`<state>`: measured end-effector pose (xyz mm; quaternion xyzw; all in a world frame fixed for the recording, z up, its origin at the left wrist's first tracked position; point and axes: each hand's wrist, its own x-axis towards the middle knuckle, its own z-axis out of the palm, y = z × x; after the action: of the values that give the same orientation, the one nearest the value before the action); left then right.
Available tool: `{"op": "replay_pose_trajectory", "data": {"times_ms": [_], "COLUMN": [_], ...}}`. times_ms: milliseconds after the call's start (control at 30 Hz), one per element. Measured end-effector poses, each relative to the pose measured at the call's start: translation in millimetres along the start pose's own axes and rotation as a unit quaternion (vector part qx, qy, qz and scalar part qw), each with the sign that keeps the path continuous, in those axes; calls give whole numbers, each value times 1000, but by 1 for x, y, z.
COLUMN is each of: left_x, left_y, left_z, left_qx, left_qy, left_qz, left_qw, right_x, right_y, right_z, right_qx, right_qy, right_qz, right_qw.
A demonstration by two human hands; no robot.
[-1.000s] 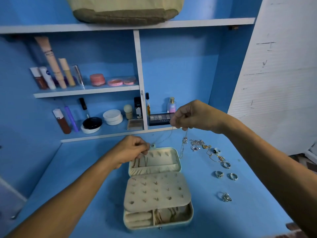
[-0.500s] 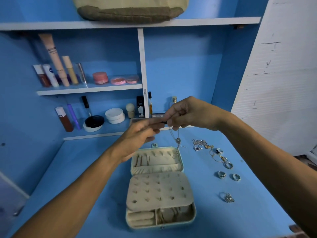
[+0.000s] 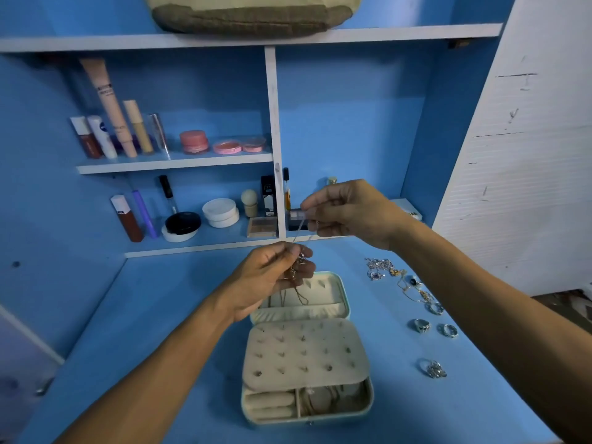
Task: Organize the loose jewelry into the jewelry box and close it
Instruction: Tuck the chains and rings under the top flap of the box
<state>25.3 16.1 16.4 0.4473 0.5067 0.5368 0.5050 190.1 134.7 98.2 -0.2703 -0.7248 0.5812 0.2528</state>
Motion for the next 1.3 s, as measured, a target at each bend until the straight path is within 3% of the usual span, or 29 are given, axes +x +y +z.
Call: {"op": "replay_pose_trajectory", "data": {"times_ms": [200, 300, 433, 800, 1000, 1100, 1167, 1300], "left_x": [-2, -2, 2, -4, 0, 1, 1, -2], "left_y": [-19, -19, -12, -22, -15, -11, -9, -6], "left_z": [-4, -4, -8, -17, -23, -23, -23, -25], "left_qx": [90, 157, 163, 213, 291, 334, 291, 209], "left_qy": [33, 31, 35, -26, -4, 16, -5, -28], "left_qz": [-20, -7, 16, -27, -46, -15, -2, -53], "left_qw": [995, 987, 986, 976, 956, 942, 957, 976], "right_x": [2, 1, 1, 7, 7, 6, 5, 6], "right_y": [25, 29, 30, 40, 50, 51, 49, 52], "right_z": [7, 9, 13, 9, 14, 15, 15, 13], "right_qx": [-12, -52, -106, 8, -92, -101, -70, 21], "right_qy": [0, -33, -77, -114, -128, -155, -181, -173], "right_qz": [25, 24, 9, 78, 93, 93, 100, 115], "right_qw": [1000, 998, 991, 990, 983, 978, 976, 978]}}
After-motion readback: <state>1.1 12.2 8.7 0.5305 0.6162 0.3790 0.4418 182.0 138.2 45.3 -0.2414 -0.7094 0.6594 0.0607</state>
